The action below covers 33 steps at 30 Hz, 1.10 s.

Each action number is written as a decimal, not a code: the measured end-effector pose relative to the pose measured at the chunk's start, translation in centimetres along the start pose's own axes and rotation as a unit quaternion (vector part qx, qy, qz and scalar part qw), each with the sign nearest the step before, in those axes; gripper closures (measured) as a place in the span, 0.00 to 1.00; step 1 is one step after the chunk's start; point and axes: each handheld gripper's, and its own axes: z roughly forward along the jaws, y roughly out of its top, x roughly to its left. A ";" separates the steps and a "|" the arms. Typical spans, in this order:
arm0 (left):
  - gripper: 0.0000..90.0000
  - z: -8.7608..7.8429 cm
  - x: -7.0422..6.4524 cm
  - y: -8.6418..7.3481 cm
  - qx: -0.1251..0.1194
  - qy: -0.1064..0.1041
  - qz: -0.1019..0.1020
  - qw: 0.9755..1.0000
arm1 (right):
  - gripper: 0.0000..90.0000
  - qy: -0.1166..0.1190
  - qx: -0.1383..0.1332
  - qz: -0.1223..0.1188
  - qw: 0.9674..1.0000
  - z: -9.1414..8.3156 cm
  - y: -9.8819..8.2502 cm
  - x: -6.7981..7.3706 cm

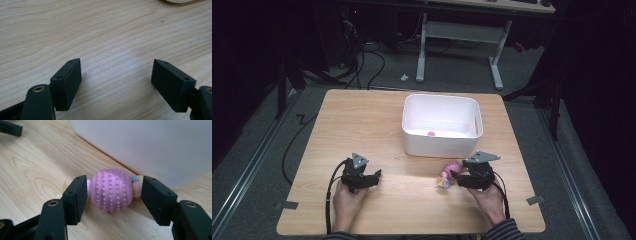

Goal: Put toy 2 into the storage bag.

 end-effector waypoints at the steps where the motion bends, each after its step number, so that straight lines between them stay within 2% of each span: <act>1: 0.27 0.0 0.0 0.0 0.000 0.000 0.000 1.000 | 0.41 -0.003 0.008 -0.006 1.000 0.3 0.2 0.1; 3: 0.27 0.0 0.0 0.0 0.000 0.000 0.000 1.000 | 0.41 -0.010 0.016 -0.016 1.000 0.7 0.3 0.3; 8: 0.27 0.0 0.0 0.0 0.000 0.001 -0.001 1.000 | 0.44 0.000 0.033 -0.006 0.999 1.7 0.1 -0.1; 11: 0.27 0.0 0.0 0.0 0.000 0.000 -0.001 1.000 | 0.46 -0.003 0.041 -0.017 0.999 2.0 0.1 0.2; 16: 0.27 0.0 0.0 0.0 0.000 0.000 -0.001 1.000 | 0.47 -0.008 0.040 -0.012 0.999 1.9 0.1 0.4; 18: 0.27 0.0 0.0 0.0 0.000 0.000 -0.001 1.000 | 0.47 -0.011 0.041 -0.021 0.999 1.8 -0.1 0.6; 21: 0.27 0.0 0.0 0.0 0.000 0.000 -0.001 1.000 | 0.47 -0.010 0.042 -0.022 0.999 1.7 -0.1 0.6; 25: 0.28 0.0 0.0 0.0 0.000 -0.001 -0.002 1.000 | 0.48 -0.004 0.027 -0.018 0.999 1.5 -0.5 0.6; 28: 0.28 0.0 0.0 0.0 0.000 -0.001 -0.002 1.000 | 0.48 0.002 0.029 -0.018 0.999 1.2 -0.7 0.6; 33: 0.27 0.0 0.0 0.0 0.001 -0.001 -0.001 1.000 | 0.48 0.006 0.019 -0.022 1.000 -0.2 -1.1 0.4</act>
